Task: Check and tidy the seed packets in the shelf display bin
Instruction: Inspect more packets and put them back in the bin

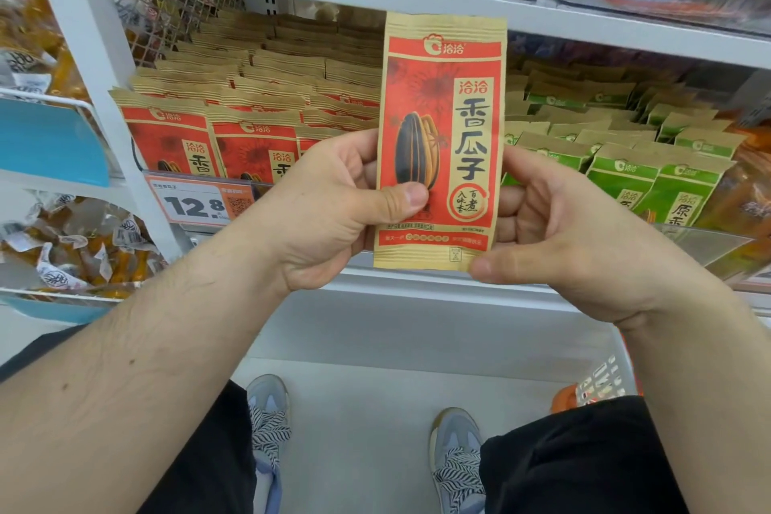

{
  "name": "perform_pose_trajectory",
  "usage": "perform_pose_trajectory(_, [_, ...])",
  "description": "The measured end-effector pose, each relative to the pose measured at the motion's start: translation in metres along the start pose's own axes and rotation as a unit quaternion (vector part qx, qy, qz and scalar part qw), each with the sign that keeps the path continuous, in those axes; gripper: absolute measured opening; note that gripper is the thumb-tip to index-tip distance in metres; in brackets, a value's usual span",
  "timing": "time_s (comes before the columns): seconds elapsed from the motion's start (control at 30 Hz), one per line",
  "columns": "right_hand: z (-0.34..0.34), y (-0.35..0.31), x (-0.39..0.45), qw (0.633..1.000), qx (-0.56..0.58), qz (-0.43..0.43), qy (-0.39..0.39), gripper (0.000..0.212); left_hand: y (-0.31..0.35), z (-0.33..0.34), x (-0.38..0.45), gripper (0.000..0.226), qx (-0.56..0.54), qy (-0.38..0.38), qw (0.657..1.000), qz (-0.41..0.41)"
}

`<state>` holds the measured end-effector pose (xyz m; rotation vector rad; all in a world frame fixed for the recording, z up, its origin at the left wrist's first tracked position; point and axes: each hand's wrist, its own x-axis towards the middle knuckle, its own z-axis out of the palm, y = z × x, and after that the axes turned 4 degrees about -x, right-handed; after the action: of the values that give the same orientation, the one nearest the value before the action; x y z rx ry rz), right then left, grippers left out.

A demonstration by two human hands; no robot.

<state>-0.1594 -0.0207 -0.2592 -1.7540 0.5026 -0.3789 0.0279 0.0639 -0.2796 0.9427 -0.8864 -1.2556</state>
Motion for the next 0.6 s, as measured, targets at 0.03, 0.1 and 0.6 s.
perform_pose_trajectory(0.03, [0.001, 0.001, 0.000, 1.000, 0.002, 0.002, 0.003, 0.081, 0.000, -0.001, 0.000, 0.038, -0.001, -0.001, 1.000, 0.002])
perform_pose_trajectory(0.1, [0.000, 0.002, 0.001, 1.000, 0.003, 0.003, 0.007, 0.079, 0.000, -0.002, 0.000, 0.036, -0.004, 0.000, 1.000, 0.004])
perform_pose_trajectory(0.6, [0.030, -0.009, -0.003, 0.911, -0.212, -0.148, 0.321, 0.051, 0.001, 0.007, -0.004, 0.052, 0.231, 0.156, 0.955, 0.101])
